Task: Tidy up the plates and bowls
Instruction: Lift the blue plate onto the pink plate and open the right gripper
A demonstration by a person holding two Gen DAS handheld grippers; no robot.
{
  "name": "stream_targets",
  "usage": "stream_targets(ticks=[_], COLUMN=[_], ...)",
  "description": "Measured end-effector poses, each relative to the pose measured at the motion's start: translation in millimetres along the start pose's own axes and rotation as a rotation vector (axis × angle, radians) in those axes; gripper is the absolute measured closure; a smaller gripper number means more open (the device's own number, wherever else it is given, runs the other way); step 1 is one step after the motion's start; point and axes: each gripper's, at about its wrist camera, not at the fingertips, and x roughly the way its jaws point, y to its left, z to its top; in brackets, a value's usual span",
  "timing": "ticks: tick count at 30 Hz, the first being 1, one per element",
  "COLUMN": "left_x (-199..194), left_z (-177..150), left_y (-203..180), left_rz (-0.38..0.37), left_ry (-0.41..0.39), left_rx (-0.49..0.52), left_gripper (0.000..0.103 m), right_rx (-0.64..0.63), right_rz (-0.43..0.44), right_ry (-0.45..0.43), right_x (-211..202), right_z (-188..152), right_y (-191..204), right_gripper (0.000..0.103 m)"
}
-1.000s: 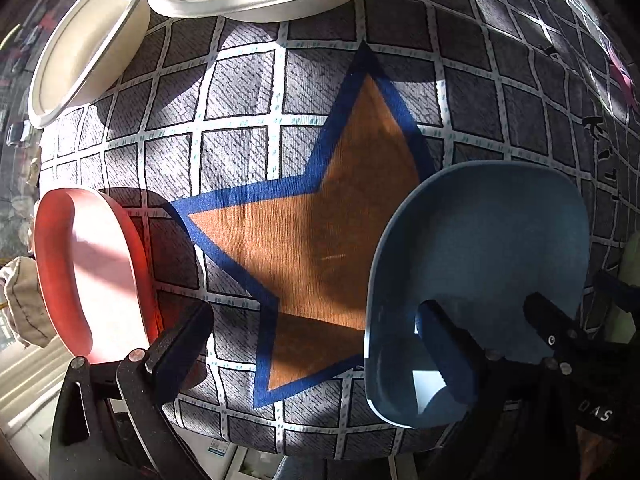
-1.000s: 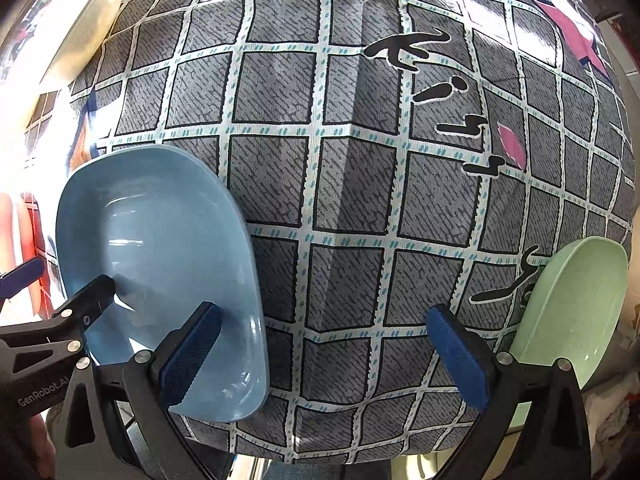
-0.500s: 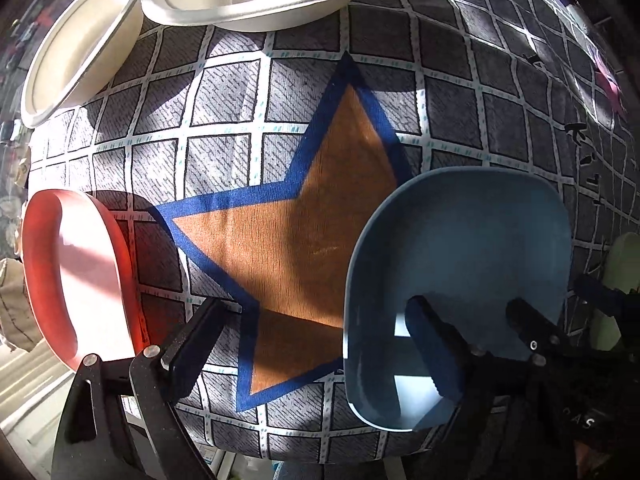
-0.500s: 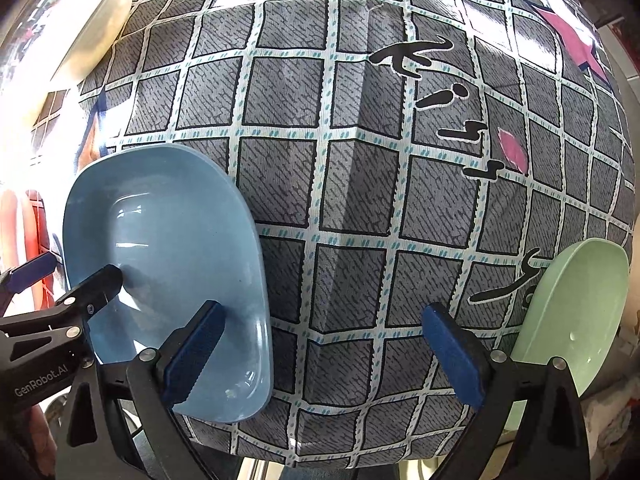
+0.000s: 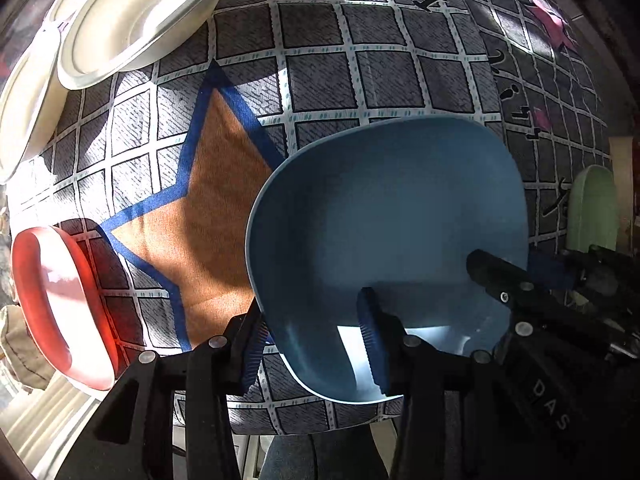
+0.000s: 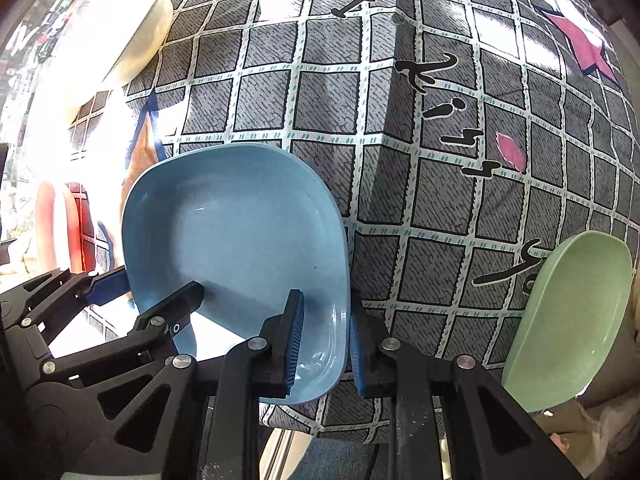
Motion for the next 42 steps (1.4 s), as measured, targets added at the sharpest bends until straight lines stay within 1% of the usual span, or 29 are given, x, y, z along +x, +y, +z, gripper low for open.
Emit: stream_targets(ticks=[3, 6, 9, 11, 12, 14, 19, 22, 25, 26, 30, 32, 33, 36, 37, 38, 39, 40, 41, 42], left_x=[-13, -25, -37, -46, -59, -66, -80, -83, -83, -76, -76, -71, -66, -63, -62, -61, -58, -59, -57, -55], left_z=[-9, -14, -19, -19, -17, -19, -27, -35, -42, -41, -44, -41, -47, -58, -57, -60, -60, -59, -58, -58], left_y=[8, 23, 44, 56, 65, 80, 131, 161, 190, 190, 222, 227, 234, 249, 250, 248, 248, 249, 253, 260], left_rz=[0.015, 0.003, -0.005, 0.005, 0.011, 0.021, 0.025, 0.03, 0.05, 0.062, 0.092, 0.101, 0.107, 0.125, 0.134, 0.149, 0.171, 0.18, 0.18, 0.176], left_ry=[-0.011, -0.013, -0.028, -0.047, -0.052, -0.059, -0.069, -0.061, -0.055, -0.057, -0.053, -0.051, -0.052, -0.066, -0.07, -0.083, -0.096, -0.103, -0.105, -0.103], left_rx=[0.024, 0.015, -0.013, -0.027, -0.038, -0.062, -0.147, -0.196, -0.23, -0.239, -0.276, -0.287, -0.29, -0.286, -0.284, -0.283, -0.285, -0.292, -0.304, -0.321], left_gripper=[0.055, 0.055, 0.055, 0.055, 0.055, 0.055, 0.055, 0.055, 0.055, 0.055, 0.055, 0.055, 0.055, 0.055, 0.055, 0.055, 0.054, 0.053, 0.052, 0.045], right_rx=[0.001, -0.011, -0.046, -0.069, -0.076, -0.087, -0.18, -0.232, -0.252, -0.257, -0.278, -0.276, -0.267, -0.242, -0.239, -0.236, -0.235, -0.225, -0.218, -0.215], right_rz=[0.005, 0.021, 0.025, 0.033, 0.043, 0.065, 0.078, 0.091, 0.124, 0.135, 0.155, 0.16, 0.162, 0.153, 0.152, 0.155, 0.165, 0.183, 0.197, 0.199], right_ry=[0.005, 0.008, 0.011, 0.019, 0.026, 0.045, 0.062, 0.077, 0.112, 0.125, 0.162, 0.182, 0.188, 0.193, 0.196, 0.197, 0.207, 0.213, 0.219, 0.223], right_x=[-11, -23, -35, -40, -42, -46, -52, -46, -32, -28, -17, -10, 0, 12, 17, 25, 24, 29, 26, 22], right_z=[5, 11, 11, 13, 15, 19, 34, 42, 44, 47, 30, 24, 18, 20, 23, 28, 24, 25, 24, 23], right_y=[15, 32, 55, 72, 80, 97, 160, 205, 230, 244, 285, 298, 297, 305, 306, 315, 311, 317, 315, 309], right_gripper=[0.079, 0.079, 0.079, 0.079, 0.079, 0.079, 0.079, 0.079, 0.079, 0.079, 0.079, 0.079, 0.079, 0.079, 0.079, 0.079, 0.079, 0.079, 0.077, 0.074])
